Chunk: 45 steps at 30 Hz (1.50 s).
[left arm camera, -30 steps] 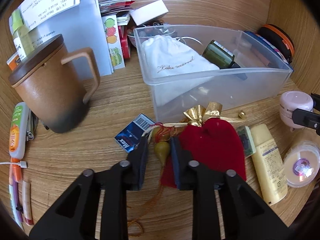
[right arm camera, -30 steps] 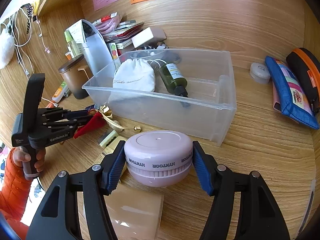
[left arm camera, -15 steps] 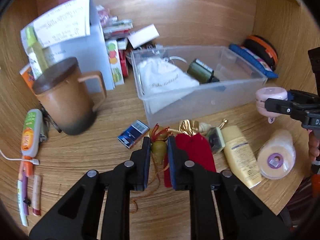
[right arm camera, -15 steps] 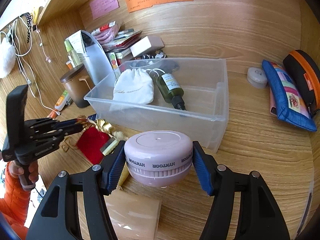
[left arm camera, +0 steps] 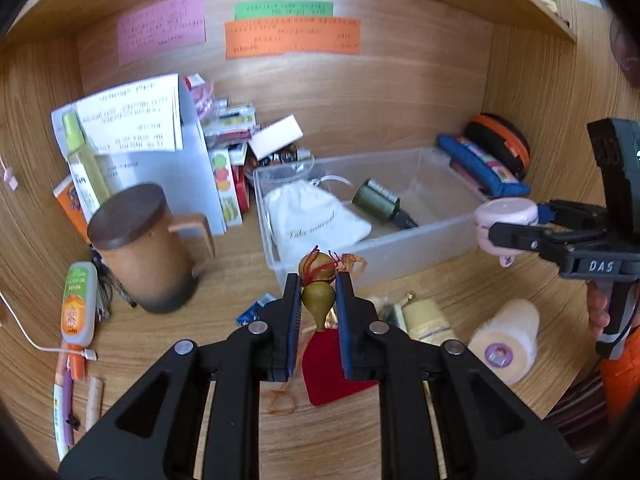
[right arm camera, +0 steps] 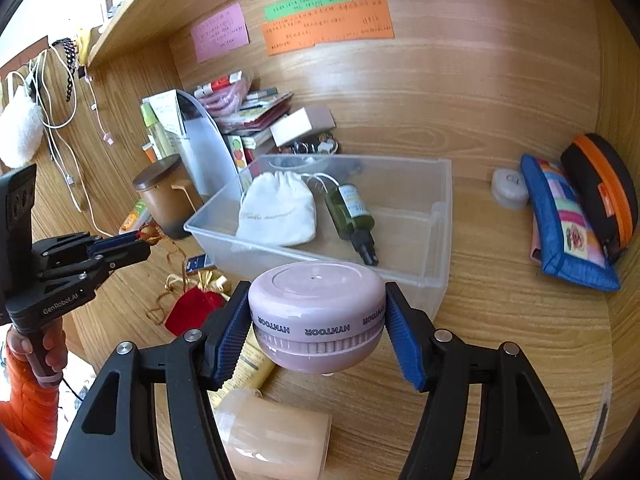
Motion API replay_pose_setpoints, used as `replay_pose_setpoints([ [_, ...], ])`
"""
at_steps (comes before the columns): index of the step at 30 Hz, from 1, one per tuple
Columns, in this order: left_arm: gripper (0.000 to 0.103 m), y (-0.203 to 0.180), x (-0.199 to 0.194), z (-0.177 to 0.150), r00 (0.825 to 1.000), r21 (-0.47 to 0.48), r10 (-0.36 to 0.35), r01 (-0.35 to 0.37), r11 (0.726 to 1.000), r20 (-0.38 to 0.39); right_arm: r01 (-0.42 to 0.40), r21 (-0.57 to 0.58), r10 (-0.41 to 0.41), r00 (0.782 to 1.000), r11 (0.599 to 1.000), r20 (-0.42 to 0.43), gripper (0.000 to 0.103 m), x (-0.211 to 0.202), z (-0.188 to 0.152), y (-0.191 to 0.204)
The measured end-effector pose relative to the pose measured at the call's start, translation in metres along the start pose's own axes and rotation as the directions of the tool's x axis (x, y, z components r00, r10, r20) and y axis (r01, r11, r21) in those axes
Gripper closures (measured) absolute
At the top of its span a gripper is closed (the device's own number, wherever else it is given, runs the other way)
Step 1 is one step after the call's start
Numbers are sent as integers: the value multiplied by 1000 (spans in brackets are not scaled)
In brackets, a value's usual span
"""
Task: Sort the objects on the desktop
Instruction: 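Grasp the pink compact with the right gripper while the left grasps the gold gourd charm, then carry the compact and gourd charm over the clear box and lower them in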
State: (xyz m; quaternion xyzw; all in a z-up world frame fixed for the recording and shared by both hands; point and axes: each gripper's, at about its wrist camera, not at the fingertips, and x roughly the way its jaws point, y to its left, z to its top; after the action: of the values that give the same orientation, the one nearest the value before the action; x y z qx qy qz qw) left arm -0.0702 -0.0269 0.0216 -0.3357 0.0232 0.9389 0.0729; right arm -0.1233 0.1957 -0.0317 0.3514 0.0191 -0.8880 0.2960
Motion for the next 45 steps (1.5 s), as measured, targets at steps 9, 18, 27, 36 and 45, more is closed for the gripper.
replay_pose_setpoints([
  [9, 87, 0, -11, 27, 998, 0, -21, 21, 1000, 55, -6, -16, 7, 999, 1000, 36, 43, -6, 18, 1],
  [18, 87, -4, -15, 53, 994, 12, -27, 26, 1000, 102, -9, -32, 12, 997, 999, 73, 43, -7, 40, 1],
  [27, 87, -4, 14, 63, 997, 23, -32, 30, 999, 73, -12, -36, 14, 998, 999, 59, 43, 12, 56, -4],
  [36, 87, 0, 48, 67, 998, 27, -48, 48, 999, 27, -19, -40, 20, 1000, 999, 18, 43, 40, 67, -8],
  [45, 87, 6, 88, 58, 998, 25, -37, 38, 999, -44, -21, -60, 19, 999, 998, -46, 43, 77, 69, -4],
])
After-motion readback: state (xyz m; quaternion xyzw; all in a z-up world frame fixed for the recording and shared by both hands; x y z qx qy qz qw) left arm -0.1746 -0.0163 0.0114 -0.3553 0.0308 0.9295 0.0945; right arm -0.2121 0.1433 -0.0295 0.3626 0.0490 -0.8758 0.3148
